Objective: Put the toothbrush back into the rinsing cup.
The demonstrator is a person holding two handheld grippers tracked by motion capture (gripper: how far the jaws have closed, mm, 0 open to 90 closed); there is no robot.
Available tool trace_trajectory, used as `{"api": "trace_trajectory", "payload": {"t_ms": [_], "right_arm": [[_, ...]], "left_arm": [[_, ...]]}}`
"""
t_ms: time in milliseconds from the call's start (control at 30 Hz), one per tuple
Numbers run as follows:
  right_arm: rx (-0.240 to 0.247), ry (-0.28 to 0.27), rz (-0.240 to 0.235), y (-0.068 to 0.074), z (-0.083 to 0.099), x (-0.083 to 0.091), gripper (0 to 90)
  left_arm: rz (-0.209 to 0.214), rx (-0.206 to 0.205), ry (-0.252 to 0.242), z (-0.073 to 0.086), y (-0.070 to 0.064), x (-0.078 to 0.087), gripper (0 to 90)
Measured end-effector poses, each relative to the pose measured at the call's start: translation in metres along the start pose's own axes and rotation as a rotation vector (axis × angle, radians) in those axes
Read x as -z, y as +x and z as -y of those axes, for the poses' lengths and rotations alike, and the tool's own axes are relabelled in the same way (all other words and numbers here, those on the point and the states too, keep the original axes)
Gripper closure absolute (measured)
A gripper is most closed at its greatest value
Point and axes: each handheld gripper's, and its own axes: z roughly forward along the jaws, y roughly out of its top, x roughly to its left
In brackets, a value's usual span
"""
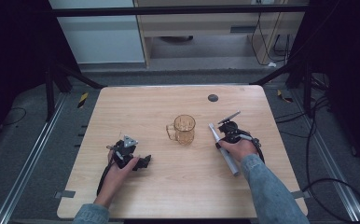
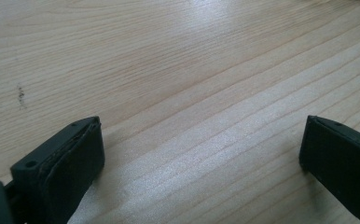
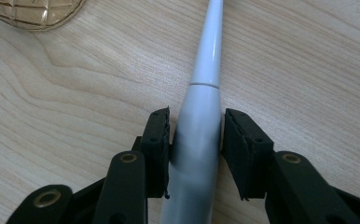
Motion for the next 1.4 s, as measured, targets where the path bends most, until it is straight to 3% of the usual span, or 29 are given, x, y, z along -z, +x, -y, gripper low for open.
{"api": "trace_trajectory", "payload": {"t_ms": [967, 1400], "right_arm": [[0.030, 0.008, 0.018, 0.0038, -0.0007, -0.0021, 66.8], [0.012, -0.002, 0.021, -0.0001, -0.0026, 0.0044, 67.3]], "left_arm": [[0.000, 0.000, 0.000, 0.0000, 0.0000, 0.0000, 0.0], [0.001, 0.000, 0.000, 0.0000, 0.0000, 0.0000, 0.0]]}}
